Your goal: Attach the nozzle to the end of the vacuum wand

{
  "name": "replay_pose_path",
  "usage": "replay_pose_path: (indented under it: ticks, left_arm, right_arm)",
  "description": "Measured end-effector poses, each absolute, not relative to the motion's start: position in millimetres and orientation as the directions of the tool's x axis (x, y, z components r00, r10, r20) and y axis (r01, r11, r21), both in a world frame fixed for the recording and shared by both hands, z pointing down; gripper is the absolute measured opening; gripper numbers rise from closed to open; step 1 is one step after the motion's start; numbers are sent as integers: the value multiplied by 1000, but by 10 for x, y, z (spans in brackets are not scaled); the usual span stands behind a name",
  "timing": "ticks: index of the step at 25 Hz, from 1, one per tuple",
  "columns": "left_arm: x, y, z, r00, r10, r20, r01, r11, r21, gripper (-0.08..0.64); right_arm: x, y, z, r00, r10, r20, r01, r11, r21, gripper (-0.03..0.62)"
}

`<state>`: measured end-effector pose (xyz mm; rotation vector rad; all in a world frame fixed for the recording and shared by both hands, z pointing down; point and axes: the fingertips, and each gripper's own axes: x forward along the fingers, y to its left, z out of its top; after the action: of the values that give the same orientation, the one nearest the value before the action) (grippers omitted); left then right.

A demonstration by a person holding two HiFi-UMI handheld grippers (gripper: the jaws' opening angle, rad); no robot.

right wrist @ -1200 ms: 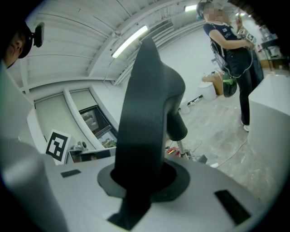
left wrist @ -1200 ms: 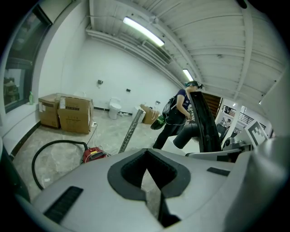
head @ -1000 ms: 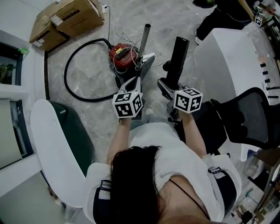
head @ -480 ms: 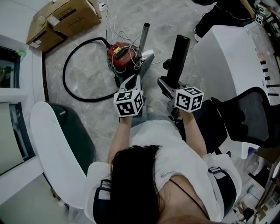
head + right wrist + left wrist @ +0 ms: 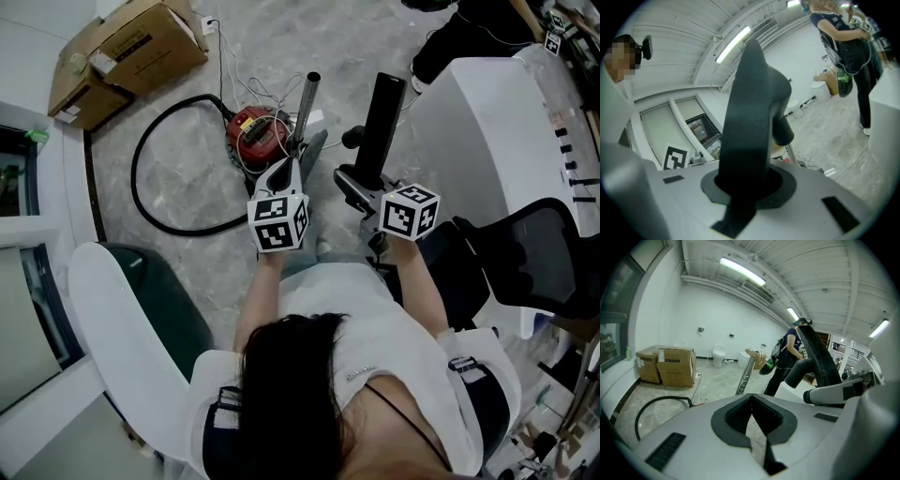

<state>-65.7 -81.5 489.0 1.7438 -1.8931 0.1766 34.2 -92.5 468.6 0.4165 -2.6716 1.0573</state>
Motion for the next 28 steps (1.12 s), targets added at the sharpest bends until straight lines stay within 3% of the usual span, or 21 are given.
replay_pose_path:
  ticks: [25,28]
  left_arm:
    - [-1106,-2018,5186,179,-829,530,-975,-78,208,8]
    - [-1091,-2072,5202,243,-817,522,-966,-154,207,79]
  right_arm:
    - [-432,-1981,4392,-954,-213,209,-298,647,-702,77]
    - [-484,-2034,4376,-954,-225,200,-299,643,-705,77]
